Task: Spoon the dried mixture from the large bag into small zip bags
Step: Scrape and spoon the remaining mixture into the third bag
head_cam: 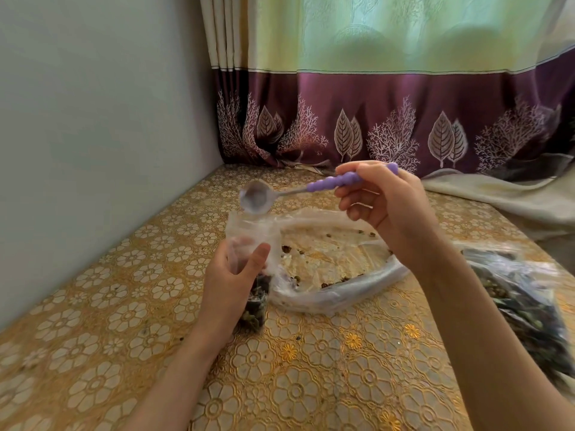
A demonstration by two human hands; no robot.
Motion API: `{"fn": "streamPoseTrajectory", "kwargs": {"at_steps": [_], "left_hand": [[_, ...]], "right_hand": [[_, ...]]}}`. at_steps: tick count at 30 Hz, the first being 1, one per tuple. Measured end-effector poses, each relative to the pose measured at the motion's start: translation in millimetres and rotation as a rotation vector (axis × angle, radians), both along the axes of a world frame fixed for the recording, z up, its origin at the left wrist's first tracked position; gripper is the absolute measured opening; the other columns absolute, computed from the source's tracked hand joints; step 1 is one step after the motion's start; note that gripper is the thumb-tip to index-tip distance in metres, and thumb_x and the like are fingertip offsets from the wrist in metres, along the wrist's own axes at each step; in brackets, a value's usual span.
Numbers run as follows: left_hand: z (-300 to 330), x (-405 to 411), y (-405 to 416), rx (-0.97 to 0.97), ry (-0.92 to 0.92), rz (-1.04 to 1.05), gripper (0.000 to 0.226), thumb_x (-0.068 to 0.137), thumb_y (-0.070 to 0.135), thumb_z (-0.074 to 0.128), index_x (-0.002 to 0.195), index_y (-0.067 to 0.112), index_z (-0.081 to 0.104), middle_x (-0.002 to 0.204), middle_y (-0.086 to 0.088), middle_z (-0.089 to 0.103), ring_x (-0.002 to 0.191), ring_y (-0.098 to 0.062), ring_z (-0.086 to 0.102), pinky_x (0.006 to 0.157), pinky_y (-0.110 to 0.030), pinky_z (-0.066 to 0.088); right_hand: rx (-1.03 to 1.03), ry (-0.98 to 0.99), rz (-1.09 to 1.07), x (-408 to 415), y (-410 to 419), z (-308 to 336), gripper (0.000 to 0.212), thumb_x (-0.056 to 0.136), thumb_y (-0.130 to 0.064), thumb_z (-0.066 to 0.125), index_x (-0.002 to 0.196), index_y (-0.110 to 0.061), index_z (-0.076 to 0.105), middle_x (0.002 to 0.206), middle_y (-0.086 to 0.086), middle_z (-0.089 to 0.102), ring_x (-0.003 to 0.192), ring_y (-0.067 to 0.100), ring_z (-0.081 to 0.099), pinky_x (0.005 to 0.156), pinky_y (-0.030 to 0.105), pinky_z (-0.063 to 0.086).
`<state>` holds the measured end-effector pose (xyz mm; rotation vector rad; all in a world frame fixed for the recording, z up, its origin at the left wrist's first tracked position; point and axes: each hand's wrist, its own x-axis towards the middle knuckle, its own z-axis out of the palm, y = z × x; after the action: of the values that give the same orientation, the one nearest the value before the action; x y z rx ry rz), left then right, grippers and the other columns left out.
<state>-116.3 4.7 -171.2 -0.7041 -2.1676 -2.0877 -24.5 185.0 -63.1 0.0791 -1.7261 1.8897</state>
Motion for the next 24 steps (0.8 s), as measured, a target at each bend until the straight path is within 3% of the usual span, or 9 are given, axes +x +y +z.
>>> {"fn": "streamPoseTrajectory", "kwargs": {"at_steps": [4,10,13,17,24], "left_hand": [[-0.3,-0.1,0.4,-0.023,0.008,0.015,0.052,0.064,0.066,0.059,0.101,0.030,0.056,0.084,-0.004,0.070,0.081,-0.018,0.066,0.074,-0.028,0.052],[1.5,1.1,1.1,-0.006,-0.004,0.009,0.058,0.064,0.064,0.060,0.106,0.024,0.057,0.081,0.009,0.071,0.076,-0.007,0.067,0.079,-0.028,0.050],[2.7,2.6,0.4,0.006,-0.009,0.009,0.058,0.064,0.063,0.060,0.106,0.023,0.056,0.080,0.012,0.070,0.074,-0.004,0.067,0.078,-0.027,0.049],[3.5,4.0,-0.1,0.010,-0.010,0.010,0.054,0.065,0.061,0.060,0.105,0.024,0.056,0.078,0.013,0.070,0.071,-0.003,0.066,0.074,-0.025,0.047],[3.7,5.2,0.1,-0.006,0.012,0.016,0.047,0.067,0.060,0.059,0.102,0.028,0.056,0.078,0.016,0.070,0.070,-0.001,0.066,0.071,-0.020,0.045]], "right_hand": [[0.006,-0.078,-0.244,1.6,18.5,-5.7,0.019,0.089,-0.006,0.051,0.074,-0.003,0.062,0.056,-0.001,0.067,0.051,0.009,0.053,0.047,0.017,0.043],[0.077,-0.280,-0.448,0.8,50.5,-28.3,0.025,0.093,-0.014,0.049,0.075,-0.004,0.063,0.059,0.001,0.056,0.051,0.008,0.044,0.047,0.017,0.036],[0.135,-0.292,-0.522,-1.2,58.7,-36.7,0.032,0.096,-0.018,0.043,0.070,-0.009,0.060,0.045,-0.007,0.055,0.047,0.001,0.043,0.051,0.016,0.035],[0.249,-0.307,-0.639,-1.8,69.3,-44.7,0.034,0.095,-0.021,0.038,0.069,-0.015,0.059,0.040,-0.013,0.056,0.062,0.002,0.045,0.074,0.031,0.036],[0.256,-0.309,-0.746,-0.8,83.1,-51.9,0.033,0.090,-0.020,0.039,0.064,-0.012,0.058,0.041,-0.013,0.059,0.066,0.009,0.050,0.075,0.037,0.038]]}}
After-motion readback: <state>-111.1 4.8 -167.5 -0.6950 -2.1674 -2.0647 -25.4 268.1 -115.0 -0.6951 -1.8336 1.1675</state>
